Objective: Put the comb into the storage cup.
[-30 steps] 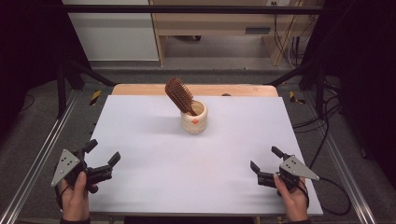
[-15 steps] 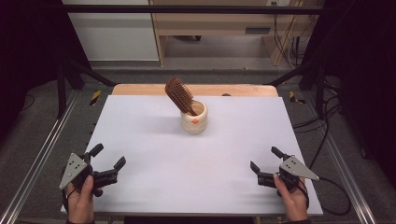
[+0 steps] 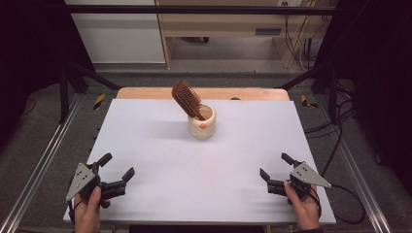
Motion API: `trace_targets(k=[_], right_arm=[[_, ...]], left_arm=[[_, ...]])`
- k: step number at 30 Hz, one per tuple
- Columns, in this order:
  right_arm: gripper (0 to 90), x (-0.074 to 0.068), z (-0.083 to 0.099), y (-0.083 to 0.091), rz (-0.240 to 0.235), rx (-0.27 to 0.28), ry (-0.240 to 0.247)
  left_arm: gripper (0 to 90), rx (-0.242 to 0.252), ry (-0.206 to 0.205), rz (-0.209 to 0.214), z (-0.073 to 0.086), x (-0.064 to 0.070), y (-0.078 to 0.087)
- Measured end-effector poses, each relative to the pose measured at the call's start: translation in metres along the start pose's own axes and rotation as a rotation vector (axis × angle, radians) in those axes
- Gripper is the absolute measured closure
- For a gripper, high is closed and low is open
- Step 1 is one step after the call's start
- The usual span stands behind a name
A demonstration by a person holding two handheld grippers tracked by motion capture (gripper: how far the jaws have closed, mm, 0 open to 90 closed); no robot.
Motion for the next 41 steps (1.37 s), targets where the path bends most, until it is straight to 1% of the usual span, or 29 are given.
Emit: trace_targets(k=[12,24,31,34,38,41], right_arm=[[3.6,-0.002,0.001,-0.001,-0.012,0.005,0.006],[3.5,-0.004,0.001,-0.001,-0.024,0.014,0.003],[3.5,-0.006,0.002,-0.002,-0.033,0.021,0.001],[3.4,-0.007,0.002,-0.002,-0.035,0.022,0.000],[3.4,-0.007,0.002,-0.002,-0.039,0.024,0.000],[3.3,-0.008,0.003,-0.002,-0.040,0.023,0.001]], left_arm=[[1.7,-0.013,-0.003,0.027,0.004,0.005,-0.004],[1.8,-0.020,0.002,0.055,0.008,0.017,-0.007],[1.8,-0.011,0.009,0.053,0.008,0.023,-0.005],[1.8,-0.007,0.011,0.047,0.009,0.024,-0.002],[1.8,0.004,0.015,0.028,0.008,0.021,0.000],[1.8,0.011,0.028,0.005,0.009,0.017,0.001]])
Point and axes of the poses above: each handheld gripper's, and its own axes: y roughly backward along the jaws, z roughly out of its underside, x roughly to its right, the point moved 1 cm from there along -y, roughly forward along the jaws, and after that the axes turned 4 degrees about x, right-handed, at the moved point
